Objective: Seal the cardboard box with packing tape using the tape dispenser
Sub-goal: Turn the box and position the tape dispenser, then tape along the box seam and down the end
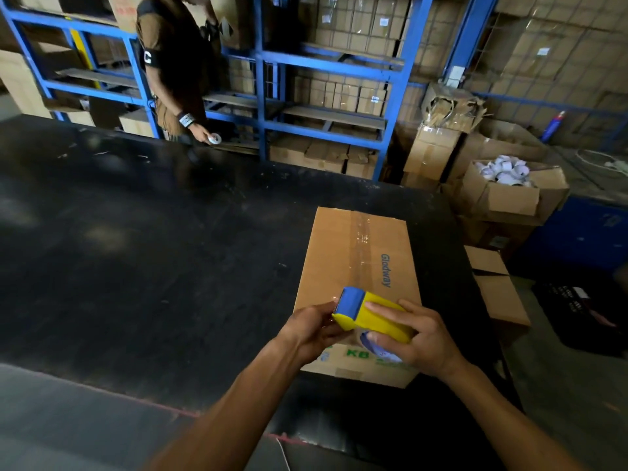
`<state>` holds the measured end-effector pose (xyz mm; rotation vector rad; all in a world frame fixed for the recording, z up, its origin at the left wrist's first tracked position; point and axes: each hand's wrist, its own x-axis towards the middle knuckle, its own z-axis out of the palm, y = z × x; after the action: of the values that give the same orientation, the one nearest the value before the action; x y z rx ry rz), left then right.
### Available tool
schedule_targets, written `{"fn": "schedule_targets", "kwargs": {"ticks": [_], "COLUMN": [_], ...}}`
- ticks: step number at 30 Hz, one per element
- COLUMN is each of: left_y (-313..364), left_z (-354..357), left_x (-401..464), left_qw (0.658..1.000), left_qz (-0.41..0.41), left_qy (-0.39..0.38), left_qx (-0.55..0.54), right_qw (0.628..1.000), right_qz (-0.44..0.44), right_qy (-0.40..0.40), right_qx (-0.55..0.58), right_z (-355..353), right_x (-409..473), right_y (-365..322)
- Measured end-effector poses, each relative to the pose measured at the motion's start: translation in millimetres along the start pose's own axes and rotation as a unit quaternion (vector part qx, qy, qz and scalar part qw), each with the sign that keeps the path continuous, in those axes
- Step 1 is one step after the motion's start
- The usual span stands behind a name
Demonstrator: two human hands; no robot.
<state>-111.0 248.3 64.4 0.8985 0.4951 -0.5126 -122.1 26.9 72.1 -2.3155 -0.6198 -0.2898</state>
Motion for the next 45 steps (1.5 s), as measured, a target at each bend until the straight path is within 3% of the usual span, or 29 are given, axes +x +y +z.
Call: {"fn": "schedule_targets", "kwargs": {"ticks": [4, 8, 11, 15, 21, 32, 41, 43, 45], "left_y": [-10, -3, -16, -48, -65, -68, -54, -51, -47], "left_z": [-1, -40, -66, -76, -81, -89, -122, -131, -143], "left_x": [1, -2, -1, 12, 20, 31, 35, 39, 44], "left_qw": [0.984, 0.955, 0.898, 0.826, 0.856, 0.871, 0.927, 0.94, 0.925], "left_qz": [0.064, 0.174, 0.274, 0.354, 0.312, 0.321, 0.273, 0.258, 0.263], "left_qy": [0.143, 0.223, 0.244, 0.305, 0.308, 0.302, 0.139, 0.166, 0.218], "left_qx": [0.079, 0.089, 0.241, 0.314, 0.273, 0.219, 0.218, 0.15, 0.166], "right_qw": [0.999, 0.994, 0.988, 0.97, 0.948, 0.933, 0.931, 0.931, 0.93], "right_qz": [-0.022, 0.002, -0.011, -0.048, -0.049, -0.028, -0.017, -0.015, -0.014], "right_qy": [-0.044, -0.079, -0.106, -0.121, -0.146, -0.188, -0.216, -0.214, -0.213], "right_qx": [-0.02, -0.073, -0.11, -0.207, -0.278, -0.305, -0.294, -0.296, -0.299], "right_z": [5, -21, -37, -27, -8, 4, 2, 2, 1], "right_x": [-1, -14, -25, -29, -36, -26, -22, -22, -21], "right_y": [-9, 14, 26, 15, 9, 8, 11, 12, 12]}}
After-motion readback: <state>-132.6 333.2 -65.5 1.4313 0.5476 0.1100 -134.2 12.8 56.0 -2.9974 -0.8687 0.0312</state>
